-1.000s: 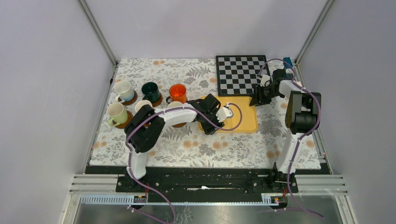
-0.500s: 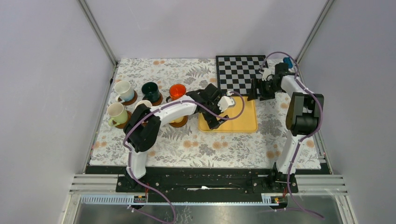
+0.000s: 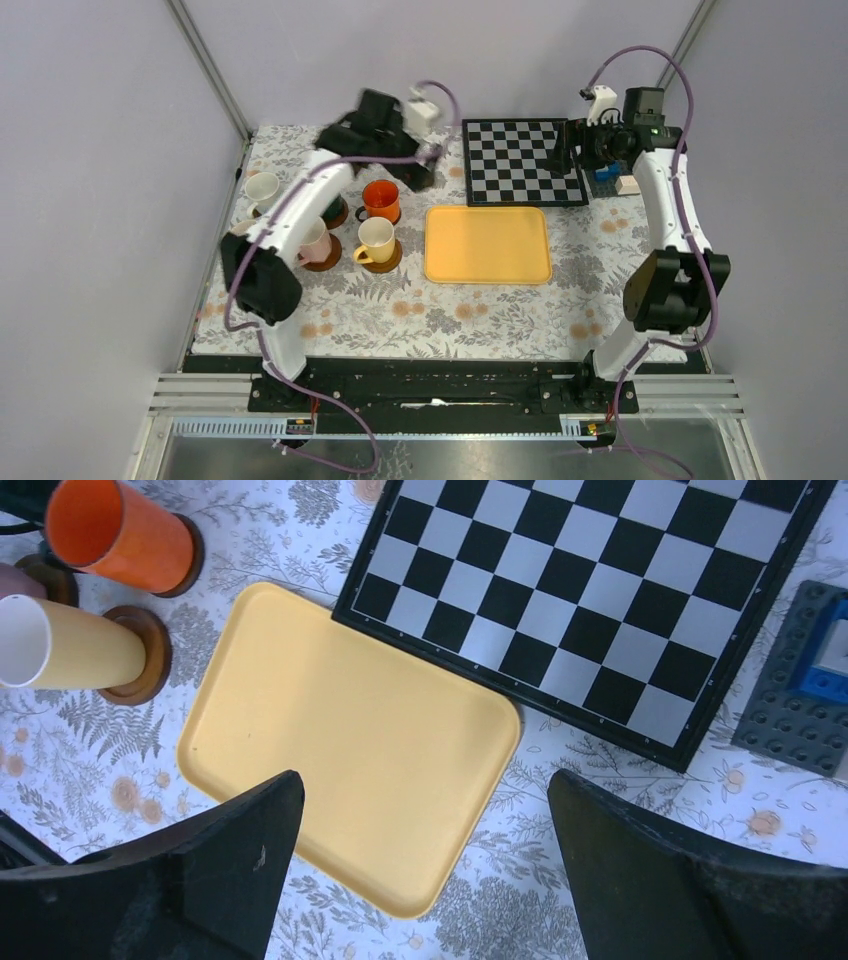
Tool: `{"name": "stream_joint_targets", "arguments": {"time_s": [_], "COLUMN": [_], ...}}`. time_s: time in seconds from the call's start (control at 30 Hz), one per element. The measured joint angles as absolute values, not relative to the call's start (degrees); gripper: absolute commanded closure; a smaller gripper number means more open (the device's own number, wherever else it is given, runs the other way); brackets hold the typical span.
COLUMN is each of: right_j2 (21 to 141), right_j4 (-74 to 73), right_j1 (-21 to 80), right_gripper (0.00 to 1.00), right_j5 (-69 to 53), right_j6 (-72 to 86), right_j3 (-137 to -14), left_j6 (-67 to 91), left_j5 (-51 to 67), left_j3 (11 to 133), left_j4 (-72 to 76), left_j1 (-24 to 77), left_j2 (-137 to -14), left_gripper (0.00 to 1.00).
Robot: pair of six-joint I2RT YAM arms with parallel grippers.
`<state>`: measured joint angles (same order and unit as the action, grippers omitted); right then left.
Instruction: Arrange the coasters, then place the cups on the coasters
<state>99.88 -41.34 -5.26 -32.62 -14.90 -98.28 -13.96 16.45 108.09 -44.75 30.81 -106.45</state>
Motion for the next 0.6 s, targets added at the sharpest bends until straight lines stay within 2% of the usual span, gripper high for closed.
{"name": "stream_joint_targets", "arguments": {"time_s": [0.13, 0.3, 0.43, 0.6], "right_j2": [94.0, 88.5, 88.0, 88.0], "right_j4": [-41.2, -38.7, -36.6, -34.9], "right_j1": [-6.1, -9.3, -11.9, -12.3], "right_gripper": [0.0, 0.0, 0.0, 0.0], "right_j5": [-32.8, -33.3, -33.4, -33.6], "right_j6": [-14.7, -13.7, -12.8, -12.0], "right_j3": [-95.5, -85.8, -78.4, -74.2], "left_j6": [-10.8, -8.3, -7.4, -6.6], "left_j5": [20.0, 21.2, 21.2, 21.3], "left_j3": [107.9, 95.6, 83.8, 76.3], "left_j4": [-45.3, -41.9, -39.6, -38.4], "left_j1": [17.9, 2.1, -3.6, -8.0], "left_j2": [-101.1, -88.3, -78.2, -75.2], "left_gripper": [0.01, 0.01, 0.01, 0.01]}}
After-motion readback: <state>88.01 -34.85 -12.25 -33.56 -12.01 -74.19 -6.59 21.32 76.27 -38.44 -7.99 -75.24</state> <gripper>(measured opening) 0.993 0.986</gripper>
